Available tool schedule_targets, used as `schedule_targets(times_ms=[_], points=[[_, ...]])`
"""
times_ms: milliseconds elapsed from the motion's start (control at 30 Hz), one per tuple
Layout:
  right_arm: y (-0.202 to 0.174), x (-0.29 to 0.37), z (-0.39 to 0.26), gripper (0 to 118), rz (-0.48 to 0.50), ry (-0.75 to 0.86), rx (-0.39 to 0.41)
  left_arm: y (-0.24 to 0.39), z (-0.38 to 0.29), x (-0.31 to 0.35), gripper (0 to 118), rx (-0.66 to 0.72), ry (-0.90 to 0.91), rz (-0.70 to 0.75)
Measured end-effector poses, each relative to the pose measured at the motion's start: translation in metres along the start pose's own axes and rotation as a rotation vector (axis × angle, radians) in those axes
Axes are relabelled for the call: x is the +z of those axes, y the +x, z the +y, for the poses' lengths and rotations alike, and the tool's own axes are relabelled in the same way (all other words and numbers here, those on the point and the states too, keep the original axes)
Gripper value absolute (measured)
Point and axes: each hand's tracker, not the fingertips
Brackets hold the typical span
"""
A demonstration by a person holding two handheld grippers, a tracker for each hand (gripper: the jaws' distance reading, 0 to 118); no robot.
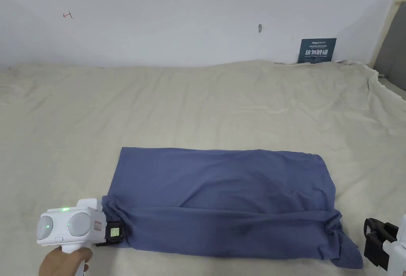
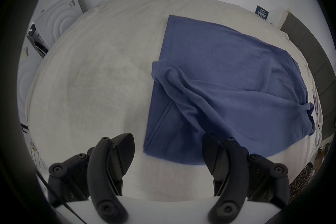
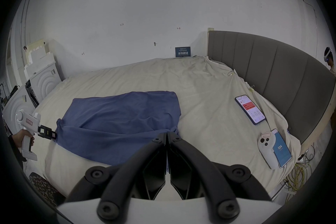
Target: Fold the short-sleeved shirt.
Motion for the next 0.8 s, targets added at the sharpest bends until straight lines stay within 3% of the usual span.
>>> schedule_targets(times_ms=[167, 200, 233, 433, 467, 500, 533, 567, 700, 800], points=[[0.003, -0.008, -0.002, 0, -0.001, -0.02, -0.017, 0.007, -0.005, -0.004, 54, -0.038, -0.019, -0.007], [0.004, -0.009, -0.002, 0, -0.001, -0.025, -0.016, 0.007, -0.005, -0.002, 36, -0.043, -0.015, -0.024], [0.005, -0.011, -0.003, 0, -0.002, -0.033, -0.016, 0.006, -0.006, 0.0, 7, -0.048, -0.005, -0.037], [0.012, -0.041, -0.012, 4, -0.009, -0.167, -0.025, 0.002, -0.006, 0.018, 3, -0.049, 0.052, -0.064], [0.013, -0.05, -0.016, 14, -0.006, -0.185, -0.024, 0.0, -0.006, 0.024, 3, -0.04, 0.071, -0.083], [0.015, -0.06, -0.019, 29, -0.003, -0.232, -0.018, -0.002, -0.005, 0.029, 3, -0.039, 0.082, -0.091], [0.016, -0.068, -0.023, 53, 0.003, -0.262, -0.027, -0.003, -0.004, 0.033, 3, -0.04, 0.086, -0.095], [0.017, -0.077, -0.028, 66, 0.0, -0.286, -0.026, -0.004, -0.002, 0.037, 3, -0.042, 0.093, -0.102], [0.015, -0.107, -0.04, 70, -0.001, -0.345, 0.016, -0.008, 0.001, 0.046, 3, -0.039, 0.111, -0.119], [0.019, -0.125, -0.046, 64, 0.007, -0.382, -0.026, -0.01, 0.002, 0.042, 3, -0.03, 0.107, -0.127]])
